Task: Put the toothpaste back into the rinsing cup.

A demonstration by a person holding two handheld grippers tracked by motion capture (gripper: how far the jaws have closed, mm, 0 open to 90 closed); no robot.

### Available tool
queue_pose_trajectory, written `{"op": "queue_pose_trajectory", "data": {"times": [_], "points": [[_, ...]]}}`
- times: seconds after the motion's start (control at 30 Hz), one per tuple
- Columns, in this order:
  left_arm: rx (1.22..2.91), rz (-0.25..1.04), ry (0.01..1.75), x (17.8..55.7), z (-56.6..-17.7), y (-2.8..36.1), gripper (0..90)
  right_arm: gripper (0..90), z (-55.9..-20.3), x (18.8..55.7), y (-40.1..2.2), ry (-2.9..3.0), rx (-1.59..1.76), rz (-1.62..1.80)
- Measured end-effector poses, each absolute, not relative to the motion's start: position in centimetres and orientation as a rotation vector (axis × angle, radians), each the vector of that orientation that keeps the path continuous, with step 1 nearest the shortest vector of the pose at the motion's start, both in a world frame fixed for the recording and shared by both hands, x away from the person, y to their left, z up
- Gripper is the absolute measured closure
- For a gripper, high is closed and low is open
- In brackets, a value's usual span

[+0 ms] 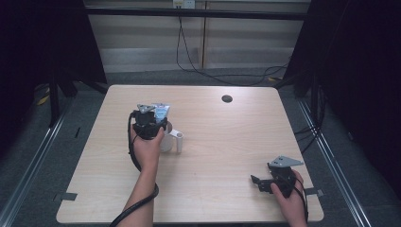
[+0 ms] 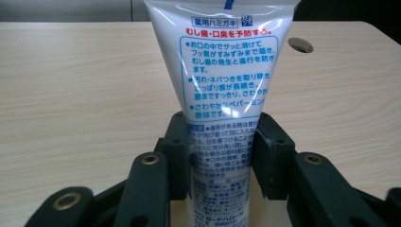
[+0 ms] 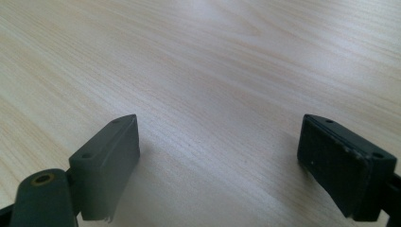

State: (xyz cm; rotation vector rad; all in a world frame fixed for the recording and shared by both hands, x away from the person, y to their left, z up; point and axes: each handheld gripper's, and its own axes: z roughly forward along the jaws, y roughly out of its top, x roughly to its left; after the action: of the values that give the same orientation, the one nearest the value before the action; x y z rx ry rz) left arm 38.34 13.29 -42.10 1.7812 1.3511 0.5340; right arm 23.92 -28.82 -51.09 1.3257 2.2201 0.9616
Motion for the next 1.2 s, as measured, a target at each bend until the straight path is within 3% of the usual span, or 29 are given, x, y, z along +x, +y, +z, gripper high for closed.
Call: {"op": "queue_pose_trajectory", "data": {"times": [1.2], "points": [[1.861, 0.509, 1.374, 37.65, -42.79, 13.73, 58.5, 13.3, -51.10, 23.93, -28.83, 2.220, 1.323, 0.962]]}}
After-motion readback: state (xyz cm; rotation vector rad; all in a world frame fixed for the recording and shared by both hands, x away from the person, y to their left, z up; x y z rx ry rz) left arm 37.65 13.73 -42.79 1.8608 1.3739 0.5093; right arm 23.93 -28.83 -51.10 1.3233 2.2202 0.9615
